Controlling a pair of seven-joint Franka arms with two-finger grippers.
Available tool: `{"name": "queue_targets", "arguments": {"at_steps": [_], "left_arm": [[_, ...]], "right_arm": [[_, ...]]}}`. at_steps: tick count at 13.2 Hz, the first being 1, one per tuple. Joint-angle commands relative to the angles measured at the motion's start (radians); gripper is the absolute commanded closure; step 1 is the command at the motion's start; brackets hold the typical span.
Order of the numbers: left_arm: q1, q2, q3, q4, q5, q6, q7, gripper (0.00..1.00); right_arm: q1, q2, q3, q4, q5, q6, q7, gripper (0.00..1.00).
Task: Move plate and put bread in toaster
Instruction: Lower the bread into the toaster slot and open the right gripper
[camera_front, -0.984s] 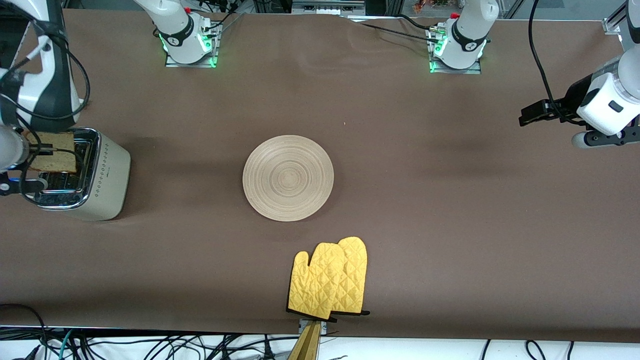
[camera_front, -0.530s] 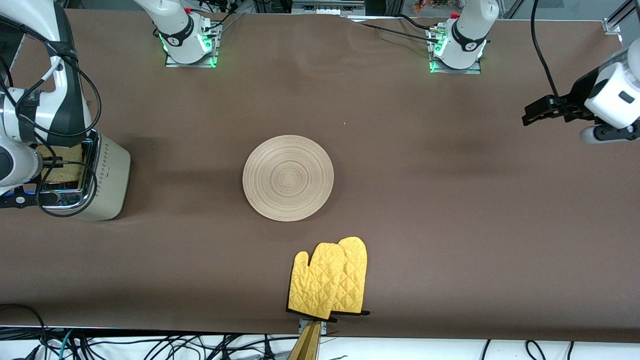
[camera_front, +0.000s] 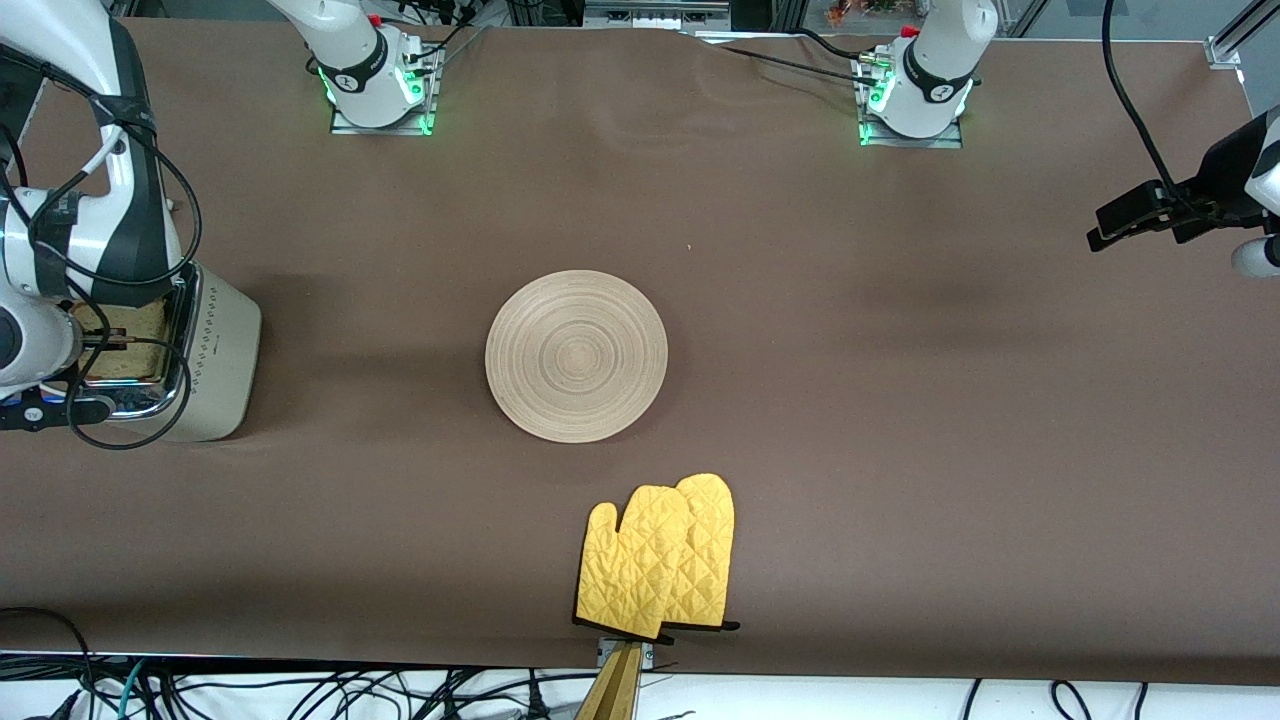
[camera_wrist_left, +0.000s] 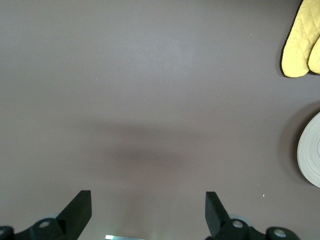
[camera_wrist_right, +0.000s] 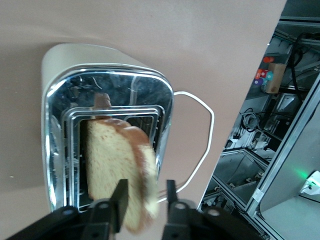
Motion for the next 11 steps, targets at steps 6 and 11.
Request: {"name": "queue_targets", "arguments": {"at_steps": [6,11], "left_arm": [[0.006,0.015,-0.003,0.033,-0.023,-0.012,0.015,0.0],[0.009,0.017,0.0,0.034,-0.032,-0.012,0.02,0.0]], "right_arm": [[0.056,-0.128,0.021,0.029,0.387,-0.188,0.032,0.0],[0.053,-0.234,-0.078,0.039,0.639,-0.217,-0.043,0.0]]}}
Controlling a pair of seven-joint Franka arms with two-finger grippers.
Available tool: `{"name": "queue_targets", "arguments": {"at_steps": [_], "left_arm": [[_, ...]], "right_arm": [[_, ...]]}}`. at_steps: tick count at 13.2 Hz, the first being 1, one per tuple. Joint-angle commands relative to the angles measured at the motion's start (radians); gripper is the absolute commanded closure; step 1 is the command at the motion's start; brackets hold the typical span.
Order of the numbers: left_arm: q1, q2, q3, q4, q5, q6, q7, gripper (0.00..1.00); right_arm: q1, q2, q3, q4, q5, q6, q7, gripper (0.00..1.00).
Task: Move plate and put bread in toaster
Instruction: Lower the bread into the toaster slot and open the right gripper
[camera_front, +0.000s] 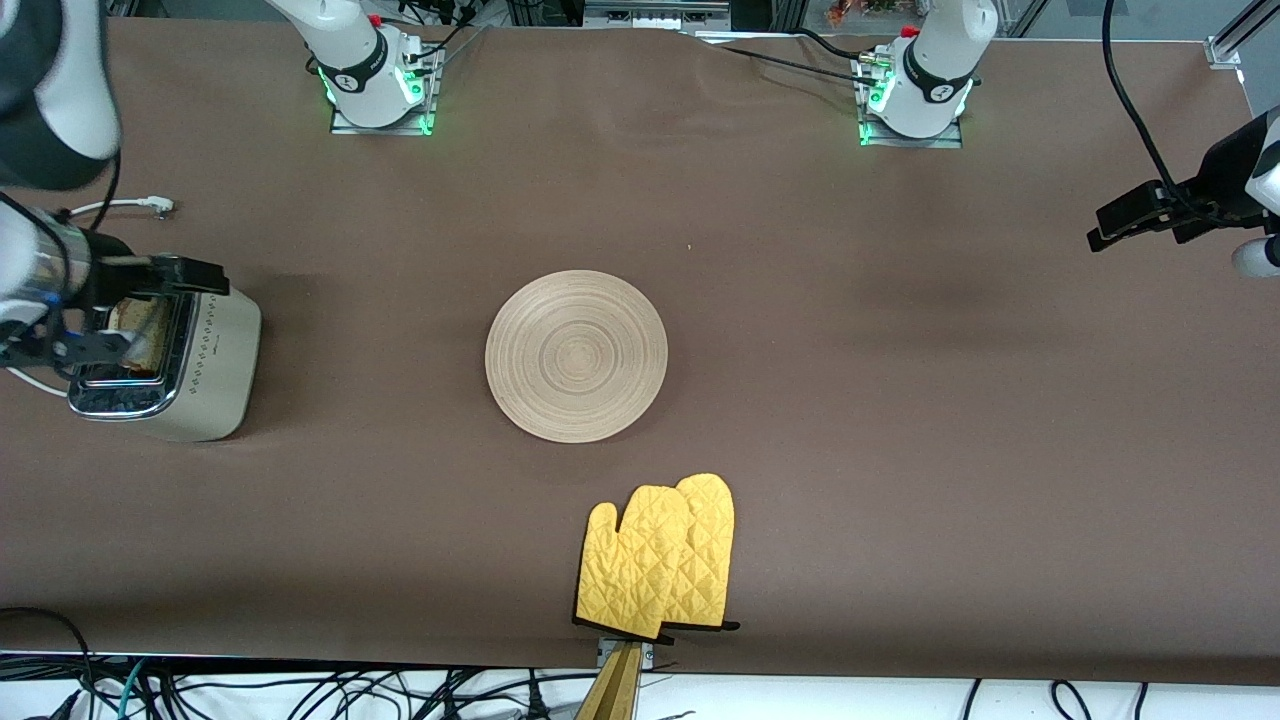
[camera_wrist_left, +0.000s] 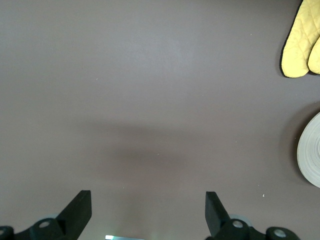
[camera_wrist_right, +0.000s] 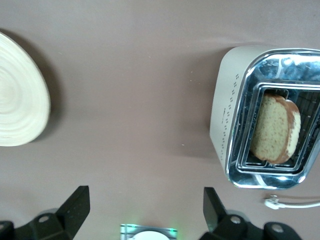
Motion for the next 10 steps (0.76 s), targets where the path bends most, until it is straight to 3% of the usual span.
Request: {"name": "queue_targets", "arguments": {"at_steps": [1,5,10], "left_arm": [[0.007,0.016,0.0,0.032,-0.031,-0.012,0.02,0.0],[0.01,0.016,0.002,0.017,-0.028,0.049,0.027,0.0],[0.065,0.018,0.004,0.0,-0.054,0.057,0.17,0.0]], "right_arm": [[-0.011,-0.078,-0.035,-0.038,0.028,-0.006,-0.025,0.0],[-0.043,-0.286,0.03,-0.404,0.005,0.308,0.014,0.0],[-0.055,-0.284,0.038,-0.393,-0.04,0.307,0.018,0.0]]}}
